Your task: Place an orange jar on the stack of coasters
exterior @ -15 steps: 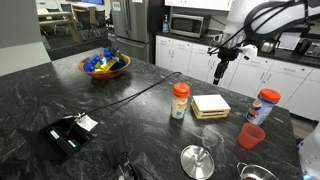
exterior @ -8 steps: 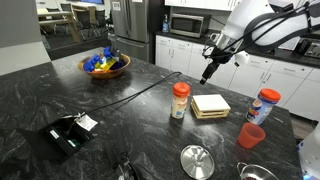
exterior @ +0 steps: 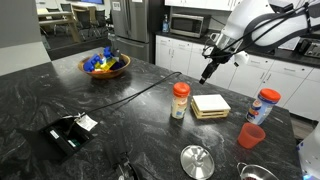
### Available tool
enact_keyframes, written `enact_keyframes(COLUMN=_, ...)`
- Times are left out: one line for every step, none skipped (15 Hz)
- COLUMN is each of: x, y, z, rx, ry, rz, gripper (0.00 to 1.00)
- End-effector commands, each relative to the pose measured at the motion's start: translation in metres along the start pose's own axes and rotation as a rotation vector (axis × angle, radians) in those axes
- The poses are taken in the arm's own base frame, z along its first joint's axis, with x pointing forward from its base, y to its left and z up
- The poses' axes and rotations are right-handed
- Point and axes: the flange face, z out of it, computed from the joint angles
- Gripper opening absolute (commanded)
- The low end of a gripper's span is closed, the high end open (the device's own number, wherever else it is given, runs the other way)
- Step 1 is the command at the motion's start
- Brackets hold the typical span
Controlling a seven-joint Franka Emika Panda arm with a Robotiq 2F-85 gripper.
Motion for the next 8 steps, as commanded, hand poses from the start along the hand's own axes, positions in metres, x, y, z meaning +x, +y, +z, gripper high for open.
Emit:
enact_keyframes(x=0.004, y=-0.008, z=0.001, rx=0.015, ry=0.064, rz=0.022, gripper=1.00)
enact_keyframes(x=0.004, y=-0.014, z=0.001, rx=0.024, ry=0.079, rz=0.019, gripper=1.00)
enact_keyframes(x=0.003, y=-0.020, z=0.001, rx=0.030, ry=0.090, rz=0.011, gripper=1.00)
enact_keyframes(x=0.002, y=-0.028, z=0.002, rx=0.038, ry=0.096, rz=0.001, gripper=1.00)
enact_keyframes(x=0.001, y=-0.035, z=0.002, rx=0.044, ry=0.100, rz=-0.011, gripper=1.00)
enact_keyframes(x=0.000, y=-0.042, z=0.001, rx=0.050, ry=0.105, rz=-0.024, gripper=1.00)
enact_keyframes(x=0.001, y=-0.047, z=-0.002, rx=0.052, ry=0.118, rz=-0.032, gripper=1.00)
enact_keyframes(x=0.003, y=-0.050, z=-0.008, rx=0.054, ry=0.137, rz=-0.035, gripper=1.00)
